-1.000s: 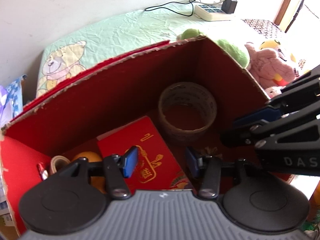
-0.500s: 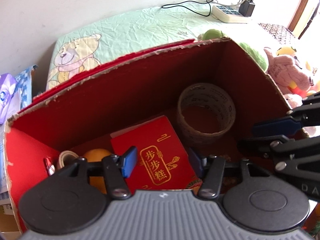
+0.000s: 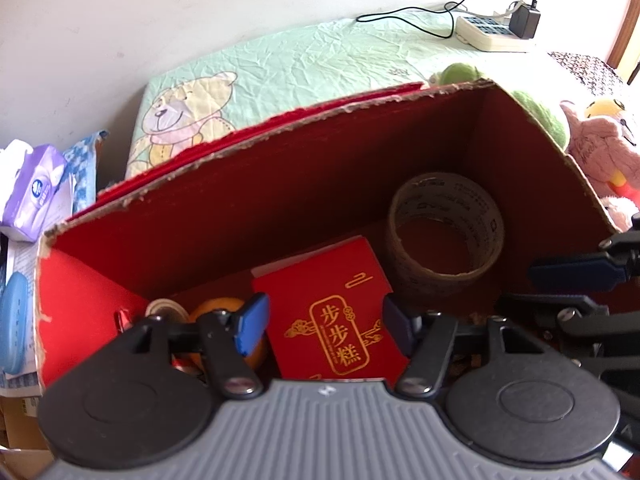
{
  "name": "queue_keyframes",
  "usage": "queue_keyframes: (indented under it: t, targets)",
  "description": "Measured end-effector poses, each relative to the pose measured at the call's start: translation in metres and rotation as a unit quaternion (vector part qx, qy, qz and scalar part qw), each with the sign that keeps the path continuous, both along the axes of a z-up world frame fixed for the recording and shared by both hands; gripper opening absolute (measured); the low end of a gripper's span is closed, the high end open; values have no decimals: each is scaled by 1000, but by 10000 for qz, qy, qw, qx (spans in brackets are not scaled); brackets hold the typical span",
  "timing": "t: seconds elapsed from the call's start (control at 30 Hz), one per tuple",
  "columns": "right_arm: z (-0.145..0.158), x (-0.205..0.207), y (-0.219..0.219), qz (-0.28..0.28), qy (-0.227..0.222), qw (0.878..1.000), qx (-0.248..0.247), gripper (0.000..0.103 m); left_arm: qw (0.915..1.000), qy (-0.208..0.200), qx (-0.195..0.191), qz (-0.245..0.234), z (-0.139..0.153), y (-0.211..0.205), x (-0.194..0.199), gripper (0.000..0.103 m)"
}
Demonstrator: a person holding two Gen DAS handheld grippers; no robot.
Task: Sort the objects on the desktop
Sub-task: 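Withdraw the right gripper up out of the red box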
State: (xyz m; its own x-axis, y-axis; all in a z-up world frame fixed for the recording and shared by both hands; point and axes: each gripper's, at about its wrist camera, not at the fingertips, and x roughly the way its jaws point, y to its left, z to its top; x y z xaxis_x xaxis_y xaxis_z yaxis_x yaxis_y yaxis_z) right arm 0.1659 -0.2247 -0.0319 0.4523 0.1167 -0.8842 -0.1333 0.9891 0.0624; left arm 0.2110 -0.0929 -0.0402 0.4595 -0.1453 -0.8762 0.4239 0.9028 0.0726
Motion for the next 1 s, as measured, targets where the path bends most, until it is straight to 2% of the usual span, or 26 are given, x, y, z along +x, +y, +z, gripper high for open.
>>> queue_keyframes:
  t: [0.33,0.5,0.7,1.0]
  targets:
    - [-3,2,9,-37,-236,9996,-170,24,9992,-35,90,378,0,5,3,63]
    - [-3,1,14,101,-303,9990,-324,25,9985,-77,102,541,0,7,3,66]
    - [0,2,15,177,-316,9988,-339,24,9978,-160,90,641,1,9,2,66]
    - [-4,3,16,9,-399,9988,-273,23,9964,-220,77,821,2,11,2,67]
